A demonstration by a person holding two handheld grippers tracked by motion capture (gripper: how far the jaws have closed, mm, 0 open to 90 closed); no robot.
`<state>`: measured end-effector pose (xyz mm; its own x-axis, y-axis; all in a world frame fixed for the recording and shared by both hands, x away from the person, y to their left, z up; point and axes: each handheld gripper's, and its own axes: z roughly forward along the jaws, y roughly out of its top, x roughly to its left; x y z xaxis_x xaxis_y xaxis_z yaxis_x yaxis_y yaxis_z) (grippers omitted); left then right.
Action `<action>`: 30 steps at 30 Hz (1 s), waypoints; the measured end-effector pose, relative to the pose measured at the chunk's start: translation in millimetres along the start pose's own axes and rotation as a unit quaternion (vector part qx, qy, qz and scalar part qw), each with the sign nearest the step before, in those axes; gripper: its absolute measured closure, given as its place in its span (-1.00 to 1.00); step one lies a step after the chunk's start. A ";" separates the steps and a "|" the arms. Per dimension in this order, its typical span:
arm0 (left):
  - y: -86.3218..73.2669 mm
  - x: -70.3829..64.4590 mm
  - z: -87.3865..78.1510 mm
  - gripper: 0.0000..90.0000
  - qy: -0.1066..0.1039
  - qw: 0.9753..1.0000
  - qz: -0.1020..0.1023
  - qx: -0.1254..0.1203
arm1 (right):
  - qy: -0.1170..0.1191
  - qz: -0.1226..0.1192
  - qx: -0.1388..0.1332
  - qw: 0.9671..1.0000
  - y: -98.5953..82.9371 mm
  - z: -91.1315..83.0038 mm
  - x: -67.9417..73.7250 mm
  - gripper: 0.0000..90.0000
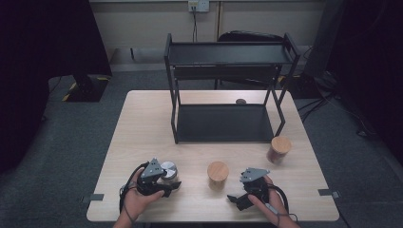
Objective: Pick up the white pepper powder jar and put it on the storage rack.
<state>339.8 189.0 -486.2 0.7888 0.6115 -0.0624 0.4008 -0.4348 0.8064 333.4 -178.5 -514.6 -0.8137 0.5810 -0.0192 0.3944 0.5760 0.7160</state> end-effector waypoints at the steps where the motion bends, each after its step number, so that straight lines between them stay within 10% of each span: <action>1: 1.0 0.6 0.1 -0.32 0.001 1.000 0.000 0.001 | 0.000 0.000 0.000 1.000 0.0 0.0 0.0 -1.00; 30: 36.0 11.0 15.6 -0.32 0.005 1.000 -0.003 -0.012 | 0.000 0.000 0.000 1.000 0.0 0.0 0.0 -1.00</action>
<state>370.3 169.7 -467.0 0.7818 0.6204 -0.0622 0.3948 -0.4153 0.8195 333.4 -178.5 -514.6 -0.8138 0.5808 -0.0193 0.3943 0.5761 0.7160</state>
